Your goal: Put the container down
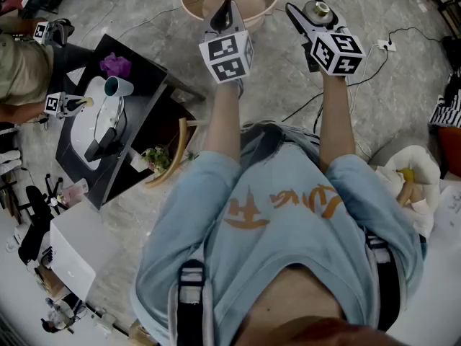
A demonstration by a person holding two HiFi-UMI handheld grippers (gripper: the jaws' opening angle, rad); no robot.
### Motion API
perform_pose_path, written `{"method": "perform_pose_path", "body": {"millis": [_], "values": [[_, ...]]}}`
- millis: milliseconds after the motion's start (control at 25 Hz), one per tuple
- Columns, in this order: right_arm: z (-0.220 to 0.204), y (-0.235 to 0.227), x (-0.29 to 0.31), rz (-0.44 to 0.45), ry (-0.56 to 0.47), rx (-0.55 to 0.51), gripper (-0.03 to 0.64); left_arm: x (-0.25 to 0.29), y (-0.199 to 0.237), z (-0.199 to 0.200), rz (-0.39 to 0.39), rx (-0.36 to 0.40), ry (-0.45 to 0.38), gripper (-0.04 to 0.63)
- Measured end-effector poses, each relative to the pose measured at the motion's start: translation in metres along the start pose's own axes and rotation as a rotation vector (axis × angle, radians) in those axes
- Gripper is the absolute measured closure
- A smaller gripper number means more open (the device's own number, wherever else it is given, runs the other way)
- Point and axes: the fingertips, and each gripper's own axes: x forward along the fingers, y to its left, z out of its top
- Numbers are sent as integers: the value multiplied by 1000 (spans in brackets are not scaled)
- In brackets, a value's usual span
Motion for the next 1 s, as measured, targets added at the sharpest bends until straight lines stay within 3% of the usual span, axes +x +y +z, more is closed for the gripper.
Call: {"method": "perform_pose_path", "body": {"millis": [200, 1000], "values": [[4, 11, 7, 16, -1, -13, 255, 1, 8, 5, -11, -9, -11, 561], [-15, 36, 26, -55, 28, 53, 255, -4, 84, -13, 19, -83, 26, 561]]}}
